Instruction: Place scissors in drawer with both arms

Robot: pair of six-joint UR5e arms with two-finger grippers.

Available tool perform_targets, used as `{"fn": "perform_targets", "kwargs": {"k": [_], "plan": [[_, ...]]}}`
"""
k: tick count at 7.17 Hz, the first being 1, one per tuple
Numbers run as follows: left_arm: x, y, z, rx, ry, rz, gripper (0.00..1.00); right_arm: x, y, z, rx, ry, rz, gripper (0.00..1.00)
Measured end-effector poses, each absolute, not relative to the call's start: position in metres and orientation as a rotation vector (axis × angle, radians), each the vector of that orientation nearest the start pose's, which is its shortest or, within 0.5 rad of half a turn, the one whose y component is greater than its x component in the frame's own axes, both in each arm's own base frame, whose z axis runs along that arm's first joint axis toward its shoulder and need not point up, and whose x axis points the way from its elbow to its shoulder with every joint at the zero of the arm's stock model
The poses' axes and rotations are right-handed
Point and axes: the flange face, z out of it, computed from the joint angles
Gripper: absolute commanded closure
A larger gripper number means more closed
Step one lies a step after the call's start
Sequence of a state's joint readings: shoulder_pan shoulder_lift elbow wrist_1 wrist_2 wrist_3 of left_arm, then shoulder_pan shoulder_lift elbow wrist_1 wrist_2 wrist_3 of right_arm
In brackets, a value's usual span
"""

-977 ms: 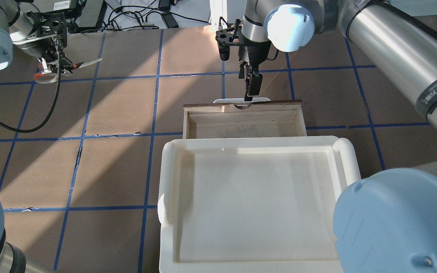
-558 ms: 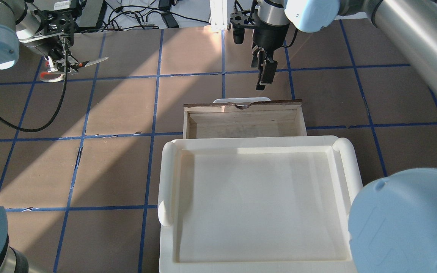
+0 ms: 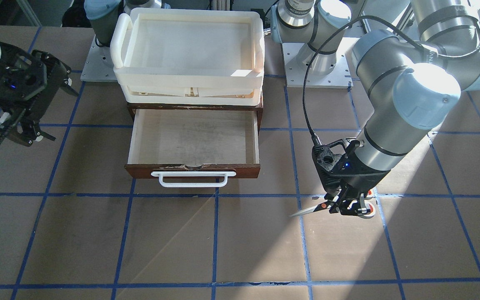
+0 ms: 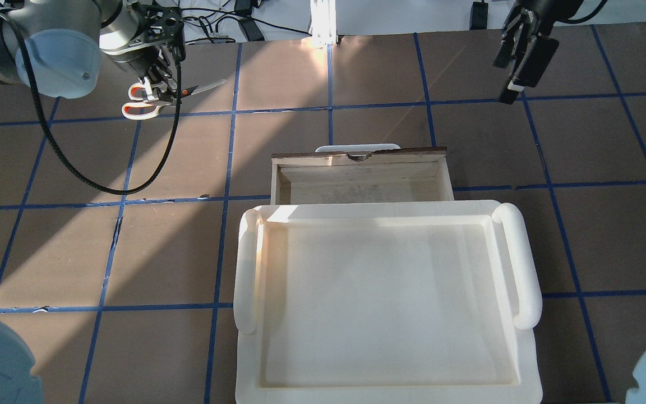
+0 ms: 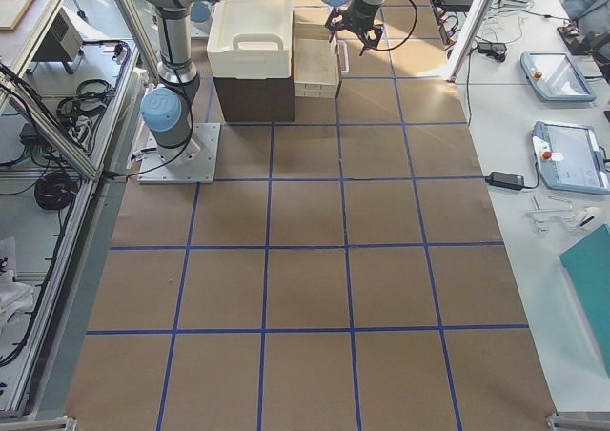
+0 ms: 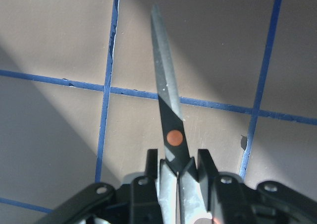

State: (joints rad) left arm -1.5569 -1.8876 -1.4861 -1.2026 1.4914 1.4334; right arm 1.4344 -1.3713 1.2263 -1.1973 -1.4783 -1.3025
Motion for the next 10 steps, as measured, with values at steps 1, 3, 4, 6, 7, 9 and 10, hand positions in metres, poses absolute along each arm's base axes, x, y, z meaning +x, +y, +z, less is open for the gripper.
{"fn": "perform_targets", "kwargs": {"k": [1, 3, 4, 6, 7, 9, 10], "plan": [[-0.167, -0.616, 0.394, 2.036, 2.352, -0.240, 1.00, 0.063, -0.547, 0.522, -1.409, 2.586, 0.207, 0.00], [-0.220, -0.585, 0.393, 2.039, 2.380, -0.222, 1.00, 0.059, -0.537, 0.532, -1.007, 2.851, 0.228, 0.00], [-0.243, -0.568, 0.392, 2.047, 2.386, -0.210, 1.00, 0.054, -0.537, 0.539, -0.823, 2.986, 0.206, 0.00], [-0.281, -0.539, 0.385, 2.072, 2.391, -0.185, 1.00, 0.053, -0.523, 0.561, -0.510, 3.132, 0.124, 0.00], [-0.297, -0.526, 0.384, 2.096, 2.375, -0.178, 1.00, 0.057, -0.511, 0.568, -0.353, 3.159, 0.091, 0.00], [-0.326, -0.507, 0.381, 2.131, 2.357, -0.166, 1.00, 0.073, -0.498, 0.573, -0.107, 3.116, 0.019, 0.00], [-0.337, -0.501, 0.376, 2.150, 2.347, -0.152, 1.00, 0.077, -0.494, 0.575, -0.066, 3.104, 0.004, 0.00]]}}
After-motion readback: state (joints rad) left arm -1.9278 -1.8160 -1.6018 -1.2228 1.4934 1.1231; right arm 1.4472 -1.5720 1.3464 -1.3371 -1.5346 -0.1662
